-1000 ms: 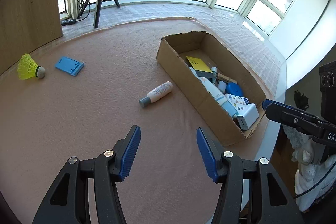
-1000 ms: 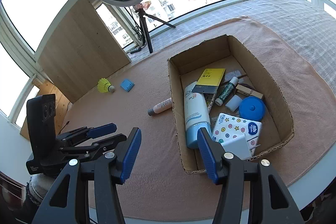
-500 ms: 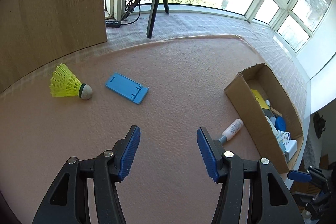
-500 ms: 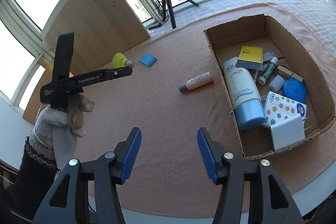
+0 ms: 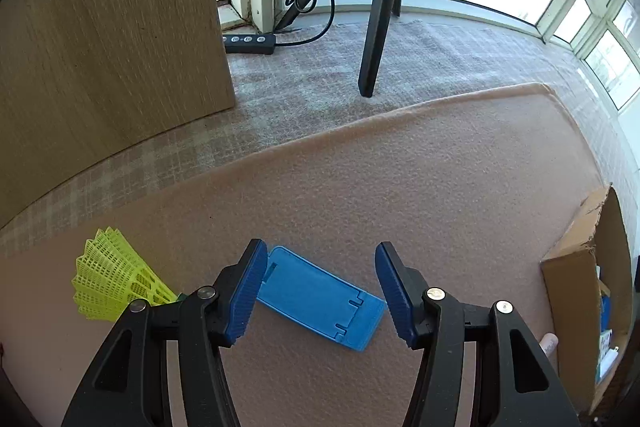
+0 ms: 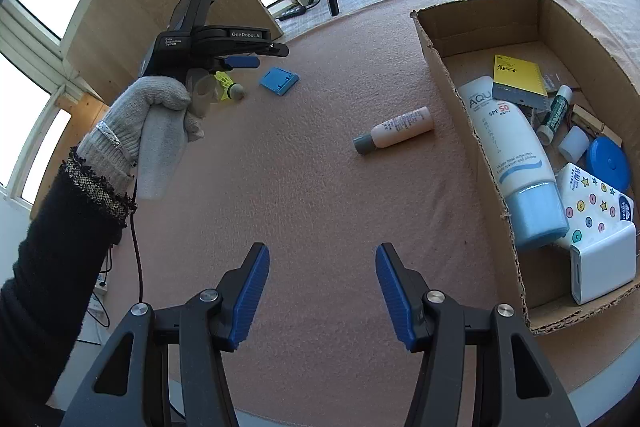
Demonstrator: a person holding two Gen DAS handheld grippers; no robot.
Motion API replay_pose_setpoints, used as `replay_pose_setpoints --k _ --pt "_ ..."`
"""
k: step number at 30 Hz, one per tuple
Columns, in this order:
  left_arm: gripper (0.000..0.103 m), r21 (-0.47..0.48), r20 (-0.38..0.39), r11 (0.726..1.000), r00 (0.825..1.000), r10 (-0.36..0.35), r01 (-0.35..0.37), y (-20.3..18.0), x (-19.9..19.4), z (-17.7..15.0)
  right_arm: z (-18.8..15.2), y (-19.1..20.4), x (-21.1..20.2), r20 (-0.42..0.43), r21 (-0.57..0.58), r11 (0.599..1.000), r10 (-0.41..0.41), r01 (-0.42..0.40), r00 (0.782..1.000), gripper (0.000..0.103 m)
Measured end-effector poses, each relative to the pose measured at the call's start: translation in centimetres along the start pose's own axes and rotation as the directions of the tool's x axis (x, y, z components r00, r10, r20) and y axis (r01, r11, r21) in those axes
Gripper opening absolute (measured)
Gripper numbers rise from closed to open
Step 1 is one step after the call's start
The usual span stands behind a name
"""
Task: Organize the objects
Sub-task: 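Grasp the blue phone stand with the left gripper while the right approaches the white lotion bottle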
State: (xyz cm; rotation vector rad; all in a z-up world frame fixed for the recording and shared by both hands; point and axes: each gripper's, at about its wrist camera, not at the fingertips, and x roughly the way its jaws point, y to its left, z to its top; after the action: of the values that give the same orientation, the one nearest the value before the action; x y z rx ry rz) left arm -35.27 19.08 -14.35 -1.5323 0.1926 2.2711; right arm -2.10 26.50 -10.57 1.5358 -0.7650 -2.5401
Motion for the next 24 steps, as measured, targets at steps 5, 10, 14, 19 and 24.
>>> replay_pose_setpoints --k 5,10,14,19,24 --pt "0.055 0.01 -0.036 1.0 0.999 0.012 -0.012 0.5 2.3 0.4 0.5 -0.5 0.9 -0.013 0.027 1.0 -0.006 0.007 1.0 0.052" --pt "0.044 0.097 -0.008 0.995 0.999 0.031 -0.03 -0.4 2.2 -0.8 1.1 -1.1 1.8 -0.025 0.082 0.997 0.001 0.001 1.0 0.052" --pt "0.043 0.118 0.005 0.993 1.0 0.01 -0.01 -0.6 1.6 -2.7 1.8 -1.3 2.5 -0.016 0.112 0.994 -0.006 0.008 1.0 0.052" --pt "0.043 0.159 0.026 0.987 0.999 -0.021 0.017 -1.5 0.2 -5.9 3.2 -1.3 3.9 -0.01 0.143 0.989 -0.037 0.038 0.999 0.052" --pt "0.043 0.199 0.046 0.979 0.997 -0.055 0.045 -1.8 -1.5 -9.6 4.9 -1.5 5.1 0.024 0.182 0.98 -0.09 0.085 0.996 0.053"
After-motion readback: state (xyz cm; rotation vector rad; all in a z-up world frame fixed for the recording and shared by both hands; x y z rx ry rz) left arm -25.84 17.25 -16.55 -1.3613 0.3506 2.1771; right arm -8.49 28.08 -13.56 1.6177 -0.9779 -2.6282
